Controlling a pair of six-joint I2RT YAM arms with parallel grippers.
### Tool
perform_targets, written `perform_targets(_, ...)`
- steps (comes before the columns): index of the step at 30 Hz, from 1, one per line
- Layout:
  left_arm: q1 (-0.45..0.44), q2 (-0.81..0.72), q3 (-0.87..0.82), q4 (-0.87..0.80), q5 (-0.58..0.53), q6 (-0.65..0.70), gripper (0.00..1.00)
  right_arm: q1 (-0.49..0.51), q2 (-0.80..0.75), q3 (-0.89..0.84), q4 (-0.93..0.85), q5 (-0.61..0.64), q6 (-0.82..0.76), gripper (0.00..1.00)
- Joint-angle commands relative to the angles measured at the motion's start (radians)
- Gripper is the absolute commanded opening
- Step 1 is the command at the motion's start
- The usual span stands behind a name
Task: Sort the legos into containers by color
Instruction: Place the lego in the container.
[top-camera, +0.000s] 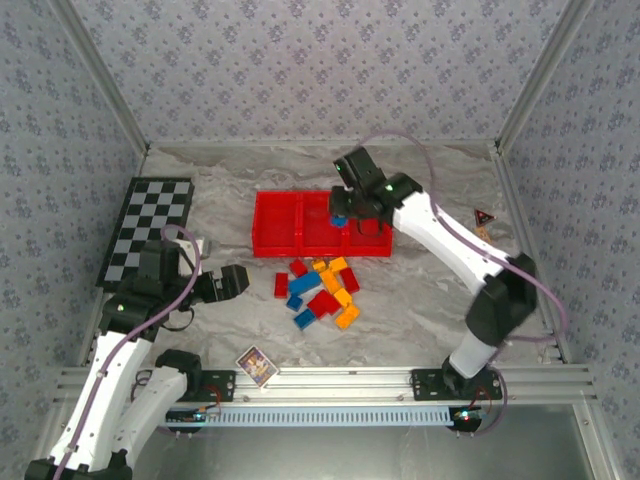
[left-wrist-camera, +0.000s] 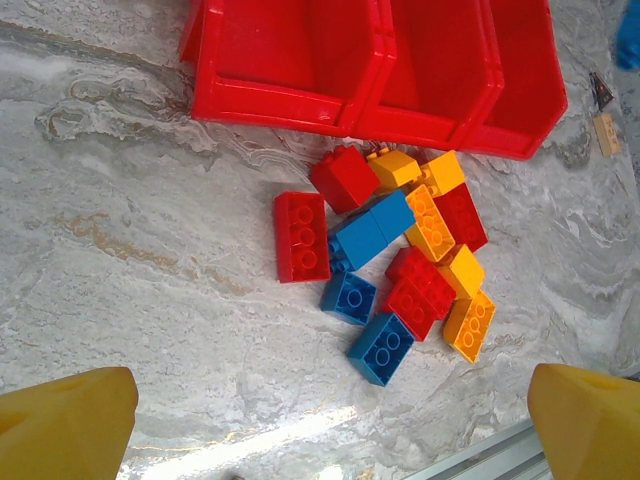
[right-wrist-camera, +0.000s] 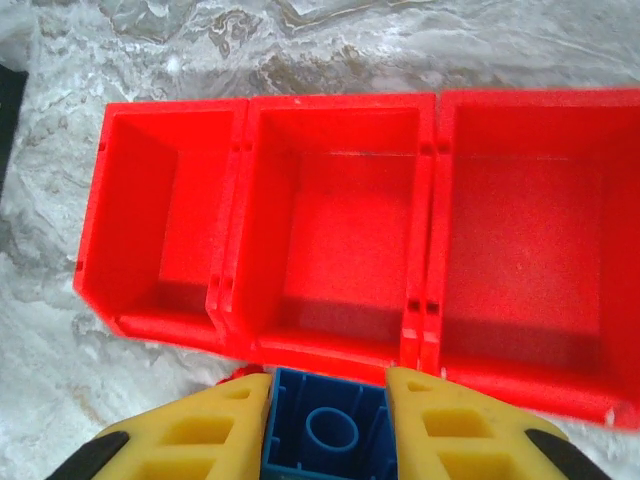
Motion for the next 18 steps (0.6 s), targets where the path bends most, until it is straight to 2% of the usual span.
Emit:
perform_targets(1,-0.006,-0.007,-0.001,0.023,0.001,-0.006,1.0,-0.022,0.161,0.164,-0.075,-0.074,-0.123,0.22)
perform_targets(5,-0.006,-0.01,0.0,0.022,-0.005,-0.007,1.0,-0.023,0.336,0.355,-0.157,-0.071,-0.193,0.22)
perform_targets(8,-0.008,-0.014,-0.001,0.021,-0.009,-0.009,1.0,-0.028,0.414,0.423,-0.176,-0.069,-0.219,0.21)
perform_targets(18,-0.008,-0.013,-0.003,0.024,-0.028,-0.012,1.0,-0.036,0.519,0.44,-0.136,-0.067,-0.22,0.21)
